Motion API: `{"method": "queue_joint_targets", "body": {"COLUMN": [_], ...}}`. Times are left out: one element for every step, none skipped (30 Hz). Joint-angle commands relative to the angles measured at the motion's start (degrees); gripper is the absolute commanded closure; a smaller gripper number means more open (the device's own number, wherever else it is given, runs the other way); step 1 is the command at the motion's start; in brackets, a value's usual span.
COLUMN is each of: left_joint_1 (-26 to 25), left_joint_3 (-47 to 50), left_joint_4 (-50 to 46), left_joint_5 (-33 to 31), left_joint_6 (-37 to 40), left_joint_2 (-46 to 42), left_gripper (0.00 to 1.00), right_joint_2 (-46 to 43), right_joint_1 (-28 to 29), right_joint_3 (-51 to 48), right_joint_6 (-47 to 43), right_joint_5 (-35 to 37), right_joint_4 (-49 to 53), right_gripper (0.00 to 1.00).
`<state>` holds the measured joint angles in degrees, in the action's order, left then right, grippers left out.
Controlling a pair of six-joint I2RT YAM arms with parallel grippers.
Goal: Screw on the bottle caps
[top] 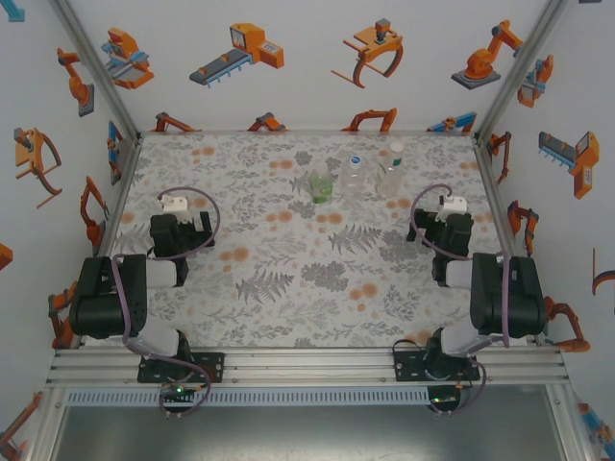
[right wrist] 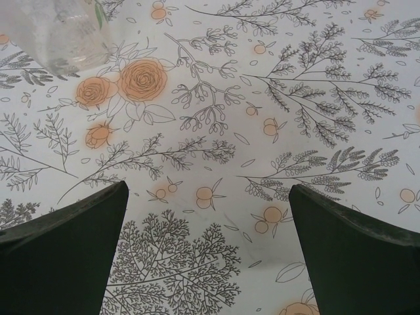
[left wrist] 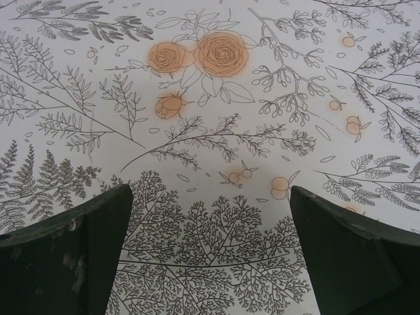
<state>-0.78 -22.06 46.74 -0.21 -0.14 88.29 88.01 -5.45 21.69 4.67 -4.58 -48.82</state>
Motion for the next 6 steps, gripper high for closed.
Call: {"method": "queue_joint_targets", "body": {"left_joint_1": [-0.19, -0.21, -0.19, -0.19, -0.19, -0.17], "left_joint_3": [-1.14, -1.14, -1.13, -1.14, -1.14, -1.14], "left_joint_4": [1.24, 1.25, 1.21, 1.18, 1.2, 1.18], "left_joint_5": [-0.58, -0.58, -0.54, -0.57, -0.56, -0.53], "left_joint_6": [-1.16, -1.15, -1.21, -1.12, -1.13, -1.16], "left_joint_2": [-0.06, -0.13, -0.12, -0.12, -0.07, -0.09], "left_gripper": [0.03, 0.03, 0.03, 0.03, 0.03, 0.03], "right_joint_2": [0.5, 0.49, 0.5, 0.5, 0.43, 0.33], "right_joint_1": [0.44, 0.44, 0.49, 0.51, 0.52, 0.49], "right_joint_3": [0.36, 0.37, 0.32, 0.29, 0.2, -0.09], "right_joint_6": [-0.66, -0.68, -0.7, -0.73, -0.79, -0.78], "right_joint_5": [-1.37, -1.32, -1.33, -1.35, -1.37, -1.44], "right_joint_4": [-1.49, -1.46, -1.48, -1.5, -1.5, -1.94], "right_gripper": [0.01, 0.01, 0.01, 0.01, 0.01, 0.01]}}
